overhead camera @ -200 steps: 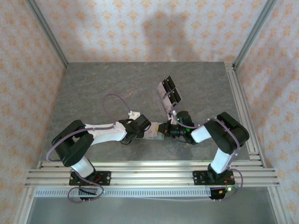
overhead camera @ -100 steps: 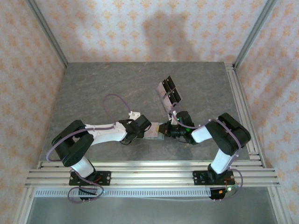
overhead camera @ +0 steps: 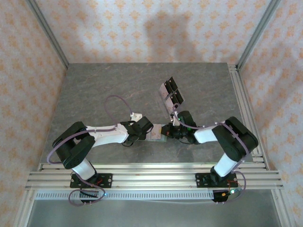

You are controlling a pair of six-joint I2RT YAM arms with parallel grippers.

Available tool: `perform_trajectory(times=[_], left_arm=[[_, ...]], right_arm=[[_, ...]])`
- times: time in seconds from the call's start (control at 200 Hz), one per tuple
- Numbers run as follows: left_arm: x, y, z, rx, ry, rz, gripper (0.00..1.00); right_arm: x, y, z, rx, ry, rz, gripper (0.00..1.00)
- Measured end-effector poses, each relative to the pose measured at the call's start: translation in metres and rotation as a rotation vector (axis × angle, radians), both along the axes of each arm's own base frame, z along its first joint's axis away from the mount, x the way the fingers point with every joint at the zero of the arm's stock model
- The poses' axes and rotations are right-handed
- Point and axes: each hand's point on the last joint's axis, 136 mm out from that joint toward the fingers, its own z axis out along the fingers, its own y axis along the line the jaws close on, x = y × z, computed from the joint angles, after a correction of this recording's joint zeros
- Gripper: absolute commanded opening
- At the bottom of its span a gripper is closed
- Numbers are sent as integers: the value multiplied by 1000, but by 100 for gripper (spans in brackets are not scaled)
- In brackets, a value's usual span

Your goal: Put the credit cards into the card holder

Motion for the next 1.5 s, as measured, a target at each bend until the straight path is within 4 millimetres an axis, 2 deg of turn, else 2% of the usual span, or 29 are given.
perform_trajectory(times=[0.656, 1.076, 1.496], left_arm=[[-2, 0, 0, 9, 3, -4, 73], [-7, 23, 4, 120, -15, 50, 73], [-8, 24, 4, 121, -12, 55, 73]], right_arm=[[3, 13, 0, 134, 46, -24, 0], [5, 14, 0, 161, 63, -41, 0], [4, 15, -1, 170, 69, -30, 0]])
